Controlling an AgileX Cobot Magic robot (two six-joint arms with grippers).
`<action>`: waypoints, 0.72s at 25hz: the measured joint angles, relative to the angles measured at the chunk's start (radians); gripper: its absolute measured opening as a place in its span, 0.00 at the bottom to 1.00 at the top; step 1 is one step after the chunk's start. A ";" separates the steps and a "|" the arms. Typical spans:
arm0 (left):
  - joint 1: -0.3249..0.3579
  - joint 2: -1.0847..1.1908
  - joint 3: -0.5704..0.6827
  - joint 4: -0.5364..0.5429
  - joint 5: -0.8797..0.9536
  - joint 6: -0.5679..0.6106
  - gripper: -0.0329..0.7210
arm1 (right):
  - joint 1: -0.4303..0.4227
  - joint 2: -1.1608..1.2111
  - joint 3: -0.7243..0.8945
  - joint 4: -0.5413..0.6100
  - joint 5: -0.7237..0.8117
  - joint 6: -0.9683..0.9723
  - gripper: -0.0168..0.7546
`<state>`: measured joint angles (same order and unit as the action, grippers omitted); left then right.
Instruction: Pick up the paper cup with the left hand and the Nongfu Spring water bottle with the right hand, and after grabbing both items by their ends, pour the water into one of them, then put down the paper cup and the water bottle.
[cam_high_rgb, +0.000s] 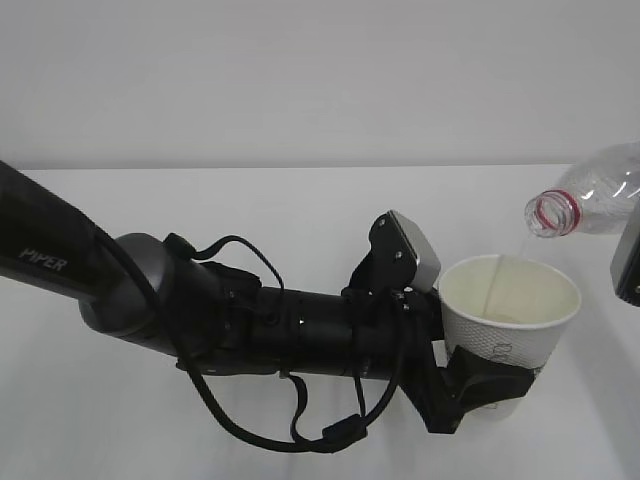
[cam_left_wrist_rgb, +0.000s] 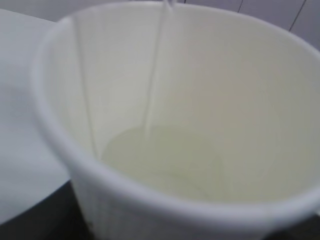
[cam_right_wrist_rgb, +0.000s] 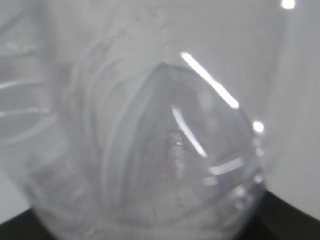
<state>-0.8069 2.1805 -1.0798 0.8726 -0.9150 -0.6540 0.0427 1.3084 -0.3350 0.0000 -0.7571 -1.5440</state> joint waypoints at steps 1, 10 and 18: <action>0.000 0.000 0.000 -0.002 0.000 0.000 0.72 | 0.000 0.000 0.000 0.000 0.000 0.000 0.62; 0.000 0.000 0.000 -0.002 0.000 0.000 0.72 | 0.000 0.000 0.000 0.000 0.000 0.000 0.62; 0.000 0.000 0.000 -0.002 0.000 0.000 0.72 | 0.000 0.000 0.000 0.000 -0.001 -0.005 0.62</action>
<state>-0.8069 2.1805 -1.0798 0.8710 -0.9150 -0.6540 0.0427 1.3084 -0.3350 0.0000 -0.7577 -1.5485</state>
